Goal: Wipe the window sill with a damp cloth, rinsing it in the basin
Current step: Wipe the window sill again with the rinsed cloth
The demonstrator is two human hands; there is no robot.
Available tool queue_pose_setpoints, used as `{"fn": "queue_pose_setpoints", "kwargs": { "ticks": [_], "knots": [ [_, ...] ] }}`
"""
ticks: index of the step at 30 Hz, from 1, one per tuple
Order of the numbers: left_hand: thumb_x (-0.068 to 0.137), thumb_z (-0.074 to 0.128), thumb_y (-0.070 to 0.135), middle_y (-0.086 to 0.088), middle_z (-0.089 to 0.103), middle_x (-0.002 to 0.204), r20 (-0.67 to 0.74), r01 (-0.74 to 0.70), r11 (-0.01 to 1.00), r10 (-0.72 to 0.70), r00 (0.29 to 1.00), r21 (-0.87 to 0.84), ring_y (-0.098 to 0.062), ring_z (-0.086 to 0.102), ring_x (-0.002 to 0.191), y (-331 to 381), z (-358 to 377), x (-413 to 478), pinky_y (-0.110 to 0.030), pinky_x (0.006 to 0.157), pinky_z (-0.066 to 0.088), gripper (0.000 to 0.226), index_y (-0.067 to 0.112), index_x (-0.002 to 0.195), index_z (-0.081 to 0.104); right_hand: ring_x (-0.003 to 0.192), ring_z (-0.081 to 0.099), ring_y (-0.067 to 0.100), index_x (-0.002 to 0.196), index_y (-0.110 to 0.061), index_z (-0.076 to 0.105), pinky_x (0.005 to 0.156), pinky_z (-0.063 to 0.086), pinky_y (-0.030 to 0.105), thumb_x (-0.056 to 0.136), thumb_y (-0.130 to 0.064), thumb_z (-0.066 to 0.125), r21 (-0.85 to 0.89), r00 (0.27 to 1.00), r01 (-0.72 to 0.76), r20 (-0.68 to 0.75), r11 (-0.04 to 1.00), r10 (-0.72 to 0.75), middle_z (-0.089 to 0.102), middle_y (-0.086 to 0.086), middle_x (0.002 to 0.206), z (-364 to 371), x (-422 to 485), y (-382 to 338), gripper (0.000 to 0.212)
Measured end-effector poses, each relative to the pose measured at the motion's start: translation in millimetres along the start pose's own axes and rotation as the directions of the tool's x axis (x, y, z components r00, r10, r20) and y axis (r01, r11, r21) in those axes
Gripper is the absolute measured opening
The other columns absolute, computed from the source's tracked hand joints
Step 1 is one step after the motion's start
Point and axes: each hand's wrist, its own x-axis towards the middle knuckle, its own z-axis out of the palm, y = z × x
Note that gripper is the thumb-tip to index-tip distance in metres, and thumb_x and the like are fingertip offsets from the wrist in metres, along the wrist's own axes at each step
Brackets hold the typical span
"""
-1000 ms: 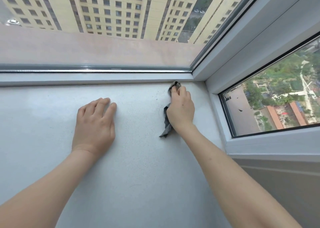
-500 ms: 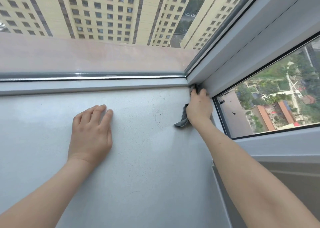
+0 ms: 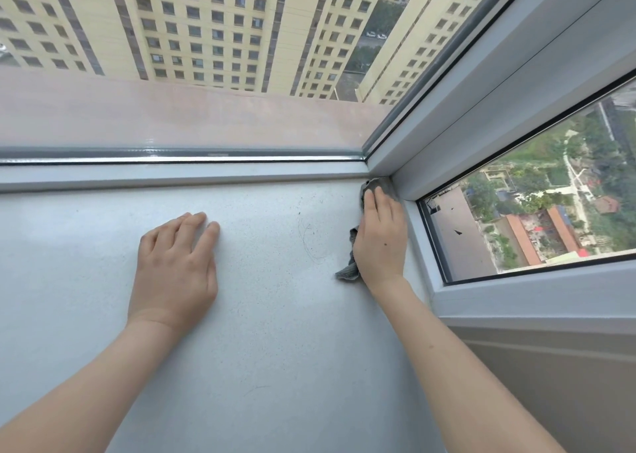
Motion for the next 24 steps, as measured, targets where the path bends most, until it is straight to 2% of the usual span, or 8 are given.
{"fn": "queue_pose_setpoints", "kwargs": {
  "ticks": [1, 3, 5, 10, 13, 17, 22, 24],
  "knots": [
    [0.078, 0.034, 0.017, -0.017, 0.059, 0.117, -0.003, 0.001, 1.000, -0.001, 1.000, 0.000, -0.035, 0.050, 0.109, 0, 0, 0, -0.044, 0.089, 0.031, 0.041, 0.005, 0.108, 0.059, 0.118, 0.053, 0.036, 0.125, 0.002, 0.055, 0.106, 0.034, 0.046, 0.088, -0.015, 0.032, 0.024, 0.998, 0.053, 0.042, 0.998, -0.054, 0.055, 0.020, 0.130, 1, -2, 0, 0.047],
    [0.078, 0.034, 0.017, -0.017, 0.059, 0.116, -0.008, 0.002, 1.000, -0.002, 1.000, -0.001, -0.036, 0.051, 0.108, 0, 0, 0, -0.044, 0.089, 0.031, 0.041, 0.005, 0.108, 0.060, 0.138, 0.032, 0.026, 0.136, -0.003, 0.044, 0.116, 0.012, 0.043, 0.094, -0.030, 0.022, 0.100, 0.982, 0.056, 0.175, 0.993, -0.073, 0.039, 0.012, 0.147, 1, -1, 1, 0.054],
    [0.079, 0.033, 0.018, -0.017, 0.059, 0.117, -0.012, 0.003, 1.000, -0.003, 1.000, -0.002, -0.036, 0.050, 0.108, 0, 0, 0, -0.045, 0.089, 0.032, 0.042, 0.005, 0.109, 0.060, 0.143, 0.018, 0.020, 0.144, -0.009, 0.033, 0.118, 0.005, 0.037, 0.095, -0.035, 0.015, 0.134, 0.964, 0.002, 0.264, 0.991, -0.038, 0.026, 0.005, 0.153, 4, 10, 8, 0.057],
    [0.080, 0.033, 0.018, -0.016, 0.059, 0.117, -0.029, 0.001, 1.000, -0.002, 1.000, -0.007, -0.036, 0.051, 0.109, 0, 0, -1, -0.045, 0.088, 0.032, 0.040, 0.006, 0.108, 0.060, 0.137, 0.032, 0.024, 0.141, -0.009, 0.039, 0.115, 0.020, 0.033, 0.097, -0.027, 0.020, 0.152, 0.973, -0.075, 0.227, 0.986, 0.040, 0.037, 0.006, 0.148, 9, 32, 24, 0.051],
    [0.081, 0.034, 0.018, -0.016, 0.059, 0.117, -0.042, -0.002, 1.000, 0.001, 0.999, -0.020, -0.037, 0.051, 0.109, 0, 0, -1, -0.046, 0.088, 0.032, 0.039, 0.006, 0.108, 0.059, 0.137, 0.029, 0.024, 0.143, -0.009, 0.033, 0.113, 0.020, 0.031, 0.101, -0.019, 0.025, 0.119, 0.956, -0.181, 0.254, 0.976, 0.146, 0.031, 0.009, 0.151, 12, 36, 19, 0.044],
    [0.081, 0.033, 0.018, -0.017, 0.058, 0.119, -0.043, -0.004, 0.999, 0.003, 0.999, -0.037, -0.037, 0.049, 0.110, -1, 2, -1, -0.047, 0.089, 0.032, 0.040, 0.006, 0.109, 0.059, 0.135, 0.031, 0.022, 0.143, -0.008, 0.030, 0.104, 0.029, 0.029, 0.096, -0.005, 0.029, 0.080, 0.913, -0.333, 0.275, 0.940, 0.300, 0.028, 0.007, 0.151, 5, 35, 14, 0.046],
    [0.081, 0.032, 0.019, -0.018, 0.057, 0.119, -0.036, -0.006, 1.000, 0.005, 0.999, -0.030, -0.040, 0.049, 0.109, -2, 1, -3, -0.047, 0.089, 0.031, 0.042, 0.005, 0.110, 0.059, 0.141, 0.020, 0.019, 0.147, -0.008, 0.019, 0.112, 0.020, 0.027, 0.093, 0.001, 0.032, 0.022, 0.834, -0.500, 0.284, 0.866, 0.474, 0.019, 0.007, 0.155, -16, -44, 6, 0.057],
    [0.080, 0.032, 0.018, -0.019, 0.057, 0.119, -0.039, -0.008, 0.999, 0.007, 0.999, -0.034, -0.040, 0.049, 0.109, -2, 0, -2, -0.047, 0.089, 0.031, 0.042, 0.004, 0.109, 0.058, 0.142, 0.018, 0.019, 0.148, -0.008, 0.020, 0.114, 0.018, 0.028, 0.091, 0.003, 0.034, 0.009, 0.792, -0.568, 0.280, 0.823, 0.543, 0.018, 0.006, 0.156, -24, -72, 2, 0.059]
  ]
}}
